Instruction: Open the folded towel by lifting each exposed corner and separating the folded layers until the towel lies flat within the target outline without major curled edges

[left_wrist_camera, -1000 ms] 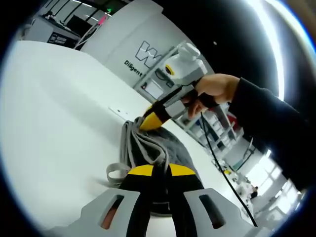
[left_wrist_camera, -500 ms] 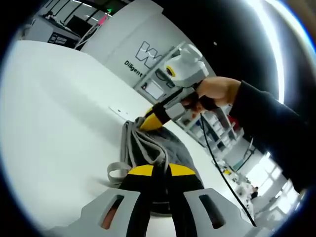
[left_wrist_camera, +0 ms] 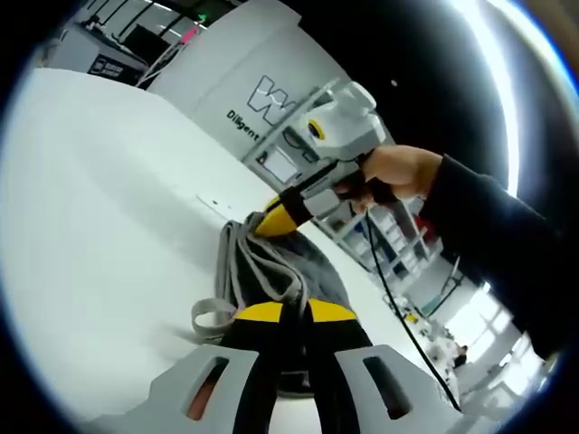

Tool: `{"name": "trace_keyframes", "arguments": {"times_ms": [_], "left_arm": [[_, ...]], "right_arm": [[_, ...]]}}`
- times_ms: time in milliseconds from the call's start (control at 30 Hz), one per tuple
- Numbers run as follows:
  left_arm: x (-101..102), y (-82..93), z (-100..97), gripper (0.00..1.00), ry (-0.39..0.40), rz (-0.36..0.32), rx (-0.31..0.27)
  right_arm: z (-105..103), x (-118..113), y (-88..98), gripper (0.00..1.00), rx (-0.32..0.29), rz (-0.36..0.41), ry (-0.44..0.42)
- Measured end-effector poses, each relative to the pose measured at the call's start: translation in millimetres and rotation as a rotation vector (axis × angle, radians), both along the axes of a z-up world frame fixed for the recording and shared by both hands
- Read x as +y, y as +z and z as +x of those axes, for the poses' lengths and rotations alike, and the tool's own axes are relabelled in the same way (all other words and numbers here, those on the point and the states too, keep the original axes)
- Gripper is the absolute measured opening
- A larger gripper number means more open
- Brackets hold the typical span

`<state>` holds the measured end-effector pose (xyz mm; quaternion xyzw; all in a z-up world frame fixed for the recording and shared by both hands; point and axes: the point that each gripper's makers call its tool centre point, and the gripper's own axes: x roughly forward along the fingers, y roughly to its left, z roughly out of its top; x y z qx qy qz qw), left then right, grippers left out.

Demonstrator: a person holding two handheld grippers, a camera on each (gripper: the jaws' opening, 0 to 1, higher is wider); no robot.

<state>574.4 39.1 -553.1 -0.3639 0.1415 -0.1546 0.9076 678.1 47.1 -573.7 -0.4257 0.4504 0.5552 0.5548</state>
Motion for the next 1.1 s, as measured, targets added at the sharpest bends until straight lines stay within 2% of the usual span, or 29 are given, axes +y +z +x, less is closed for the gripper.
{"name": "trace_keyframes", "arguments": {"times_ms": [233,1100], "left_arm": [[-0.4,2.0,0.1,0.06,-0.001,-0.008,-0.001],[-2.5,17.3,-4.7,0.06,0.002,-0.008,-0.027]], "right_arm": [[0.5,-1.1,5.7,0.08,0.004,0.002,-0.031],[-3.9,-1.6,20.0,0.07,-0.024,0.014,-0.012]]}}
